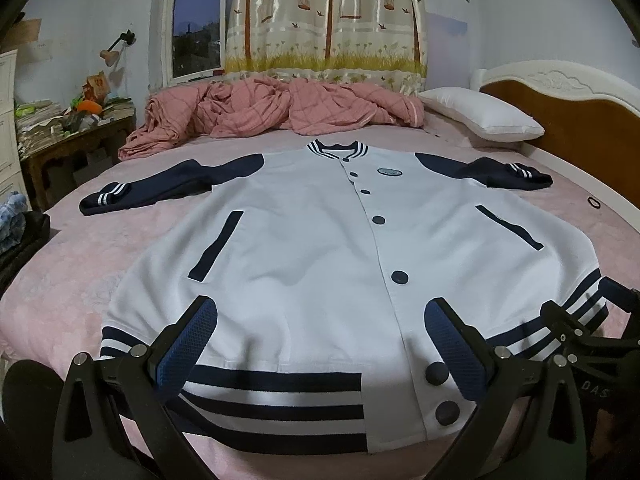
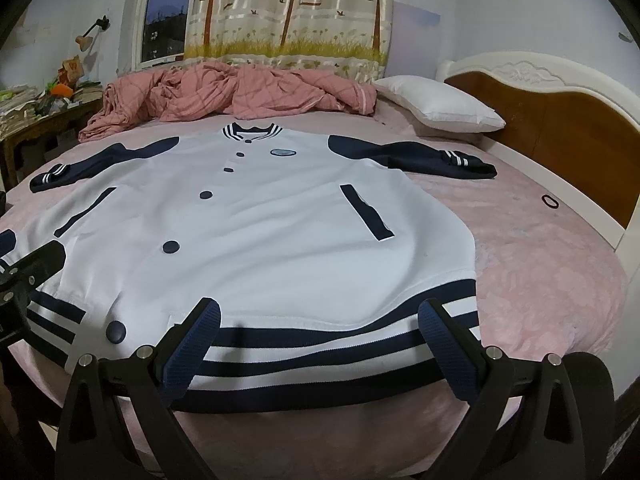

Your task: Fold large clothes

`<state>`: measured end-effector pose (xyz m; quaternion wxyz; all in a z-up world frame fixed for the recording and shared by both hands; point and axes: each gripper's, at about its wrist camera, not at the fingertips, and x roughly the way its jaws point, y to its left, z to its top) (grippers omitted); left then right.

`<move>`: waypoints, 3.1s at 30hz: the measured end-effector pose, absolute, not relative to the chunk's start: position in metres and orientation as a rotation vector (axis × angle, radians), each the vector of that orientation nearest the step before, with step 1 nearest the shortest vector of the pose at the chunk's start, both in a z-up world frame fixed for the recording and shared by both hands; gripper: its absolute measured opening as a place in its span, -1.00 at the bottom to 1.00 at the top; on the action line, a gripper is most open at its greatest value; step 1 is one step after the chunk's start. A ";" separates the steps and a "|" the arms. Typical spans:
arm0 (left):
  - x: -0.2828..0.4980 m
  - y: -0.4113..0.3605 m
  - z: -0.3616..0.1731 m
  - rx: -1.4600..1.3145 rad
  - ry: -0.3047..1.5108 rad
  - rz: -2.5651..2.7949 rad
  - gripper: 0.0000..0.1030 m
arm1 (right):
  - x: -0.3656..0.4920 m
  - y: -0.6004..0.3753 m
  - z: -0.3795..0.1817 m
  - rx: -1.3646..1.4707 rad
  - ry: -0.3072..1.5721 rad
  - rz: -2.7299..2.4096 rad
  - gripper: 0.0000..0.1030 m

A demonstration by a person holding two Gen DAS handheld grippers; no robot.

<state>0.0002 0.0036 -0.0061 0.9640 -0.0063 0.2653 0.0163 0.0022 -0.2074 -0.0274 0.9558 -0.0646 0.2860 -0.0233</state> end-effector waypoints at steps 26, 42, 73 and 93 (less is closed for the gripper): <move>-0.003 0.007 -0.006 -0.014 0.505 0.032 1.00 | 0.006 -0.216 -0.027 -0.096 0.575 -0.040 0.95; -0.003 0.010 -0.003 -0.025 0.491 0.034 1.00 | 0.002 -0.213 -0.026 -0.106 0.548 -0.044 0.95; -0.005 0.008 0.001 -0.012 0.484 0.054 1.00 | 0.000 -0.210 -0.024 -0.115 0.543 -0.048 0.96; -0.001 0.007 0.001 -0.026 0.513 0.034 1.00 | 0.003 -0.215 -0.023 -0.121 0.529 -0.072 0.99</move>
